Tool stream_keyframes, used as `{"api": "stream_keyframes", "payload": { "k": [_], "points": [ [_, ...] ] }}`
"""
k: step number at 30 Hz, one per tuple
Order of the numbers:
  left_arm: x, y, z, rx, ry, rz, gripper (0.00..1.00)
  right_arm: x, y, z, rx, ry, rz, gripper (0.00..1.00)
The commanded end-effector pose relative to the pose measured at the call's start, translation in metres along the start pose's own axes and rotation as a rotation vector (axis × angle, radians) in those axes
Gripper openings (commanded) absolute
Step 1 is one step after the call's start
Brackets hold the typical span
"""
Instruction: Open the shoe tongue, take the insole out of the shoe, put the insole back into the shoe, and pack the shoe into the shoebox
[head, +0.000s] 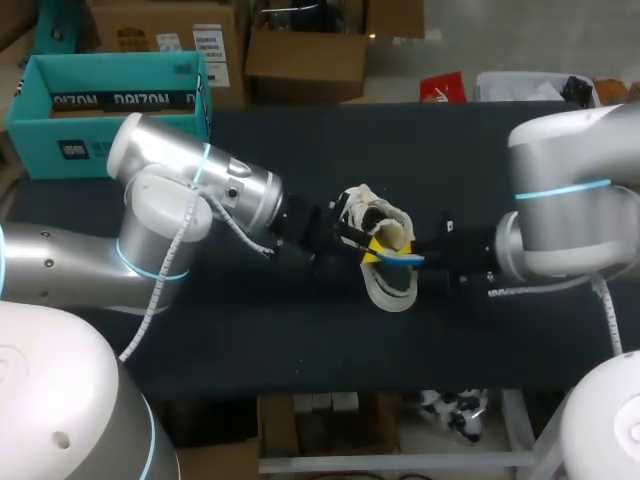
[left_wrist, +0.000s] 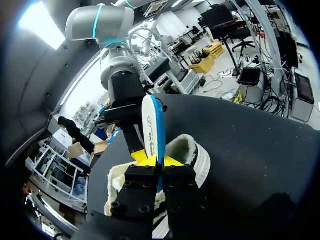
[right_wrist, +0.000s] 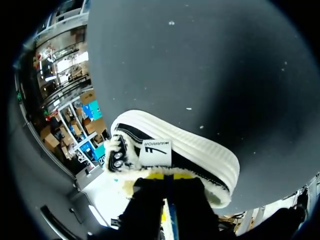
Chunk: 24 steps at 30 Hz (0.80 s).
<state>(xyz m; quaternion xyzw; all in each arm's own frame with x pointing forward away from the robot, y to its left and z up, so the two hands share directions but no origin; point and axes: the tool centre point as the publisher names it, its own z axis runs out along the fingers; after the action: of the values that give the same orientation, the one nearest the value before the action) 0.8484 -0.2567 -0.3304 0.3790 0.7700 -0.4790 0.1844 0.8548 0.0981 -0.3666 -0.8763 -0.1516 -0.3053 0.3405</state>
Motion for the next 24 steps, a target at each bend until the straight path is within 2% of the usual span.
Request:
{"api": "stream_keyframes", "payload": {
  "k": [1, 5, 14, 19, 21, 24],
  "points": [
    [0.001, 0.002, 0.004, -0.003, -0.006, -0.006, 0.00, -0.006, -0.001, -0.007, 0.001, 0.017, 0.001, 0.42],
    [0.001, 0.005, 0.003, -0.009, -0.012, -0.013, 0.00, -0.012, -0.009, -0.019, -0.007, 0.031, 0.001, 0.41],
    [0.002, 0.009, 0.003, -0.011, -0.031, -0.022, 0.00, -0.015, -0.021, -0.026, 0.043, 0.057, -0.017, 0.14],
    [0.002, 0.009, 0.004, -0.011, -0.032, -0.025, 0.00, -0.014, -0.026, -0.024, 0.064, 0.058, -0.034, 0.11],
    [0.002, 0.009, 0.005, -0.012, -0.031, -0.023, 0.00, -0.013, -0.027, -0.024, 0.065, 0.058, -0.039, 0.00],
    [0.001, 0.012, 0.006, -0.015, -0.031, -0.024, 0.00, -0.011, -0.026, -0.021, 0.065, 0.058, -0.042, 0.00]
  ]
}}
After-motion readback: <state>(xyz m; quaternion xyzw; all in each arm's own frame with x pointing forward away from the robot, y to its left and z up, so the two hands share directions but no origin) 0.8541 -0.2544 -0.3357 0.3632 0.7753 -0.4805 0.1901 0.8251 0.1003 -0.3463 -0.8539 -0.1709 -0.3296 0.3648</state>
